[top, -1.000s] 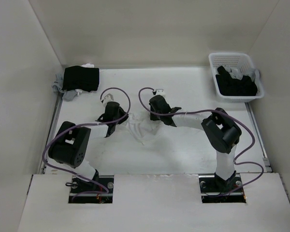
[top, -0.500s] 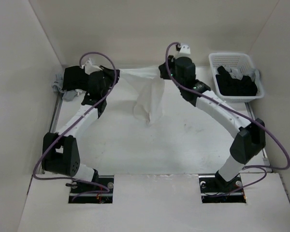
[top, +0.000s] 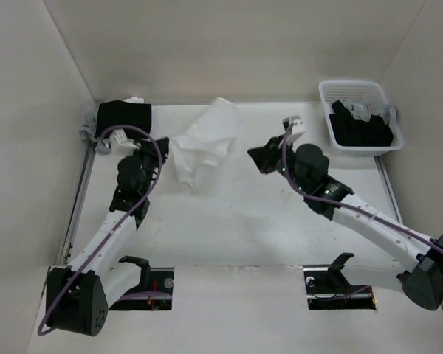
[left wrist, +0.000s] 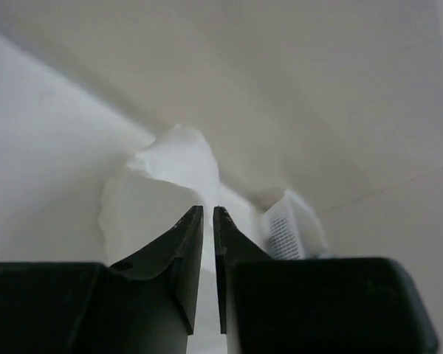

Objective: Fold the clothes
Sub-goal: Fold the tank top

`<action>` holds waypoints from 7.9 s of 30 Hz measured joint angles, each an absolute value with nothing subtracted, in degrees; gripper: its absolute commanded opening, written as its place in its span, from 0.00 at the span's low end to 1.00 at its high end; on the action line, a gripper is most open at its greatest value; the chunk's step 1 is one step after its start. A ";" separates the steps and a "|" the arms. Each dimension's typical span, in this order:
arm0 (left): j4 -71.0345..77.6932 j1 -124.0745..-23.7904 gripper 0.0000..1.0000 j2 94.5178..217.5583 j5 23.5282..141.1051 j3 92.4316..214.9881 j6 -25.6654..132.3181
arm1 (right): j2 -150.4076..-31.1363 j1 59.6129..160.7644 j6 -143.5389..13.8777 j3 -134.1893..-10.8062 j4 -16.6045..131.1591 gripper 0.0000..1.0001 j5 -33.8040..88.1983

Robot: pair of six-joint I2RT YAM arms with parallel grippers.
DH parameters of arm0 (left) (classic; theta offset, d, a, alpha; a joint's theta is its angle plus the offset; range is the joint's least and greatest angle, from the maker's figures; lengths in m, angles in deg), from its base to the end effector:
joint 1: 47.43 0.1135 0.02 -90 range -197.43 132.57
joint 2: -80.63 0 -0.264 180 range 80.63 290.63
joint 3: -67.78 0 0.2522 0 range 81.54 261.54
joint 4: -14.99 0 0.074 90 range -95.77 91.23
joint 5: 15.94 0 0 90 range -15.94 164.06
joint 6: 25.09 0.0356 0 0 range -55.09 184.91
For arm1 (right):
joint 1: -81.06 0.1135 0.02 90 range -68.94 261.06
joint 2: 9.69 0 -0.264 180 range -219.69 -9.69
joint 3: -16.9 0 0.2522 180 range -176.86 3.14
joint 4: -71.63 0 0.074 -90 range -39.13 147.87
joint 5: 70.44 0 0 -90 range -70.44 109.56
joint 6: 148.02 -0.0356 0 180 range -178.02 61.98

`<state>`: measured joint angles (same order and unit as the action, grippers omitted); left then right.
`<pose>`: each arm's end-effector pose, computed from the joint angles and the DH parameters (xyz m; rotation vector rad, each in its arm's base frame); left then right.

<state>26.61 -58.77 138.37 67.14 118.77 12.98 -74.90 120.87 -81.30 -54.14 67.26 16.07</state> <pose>0.2347 -0.0427 0.3164 -0.6274 1.4051 -0.7979 0.2086 0.1710 0.3816 -0.1809 1.5942 0.8190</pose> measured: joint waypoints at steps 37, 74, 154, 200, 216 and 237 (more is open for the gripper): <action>26.94 -58.68 0.30 168.40 61.70 111.39 15.08 | -122.53 122.88 -104.23 -56.92 79.35 0.48 17.64; 14.31 -81.52 0.05 139.55 64.23 128.11 18.27 | -65.70 124.04 -89.30 -44.92 57.16 0.01 10.17; 30.26 -72.32 0.00 164.66 75.99 125.05 15.61 | -95.29 106.38 -98.37 -50.47 72.42 0.00 18.41; 18.24 -68.01 0.17 167.11 64.47 130.23 25.62 | -105.33 104.79 -95.12 -60.37 65.16 0.46 12.22; -10.87 -108.77 0.24 146.39 45.78 112.46 15.50 | -71.91 110.08 -97.50 -26.93 67.76 0.12 9.36; -18.74 -118.94 0.24 157.34 41.26 114.75 3.37 | -68.78 110.43 -97.98 -21.42 68.90 0.19 9.10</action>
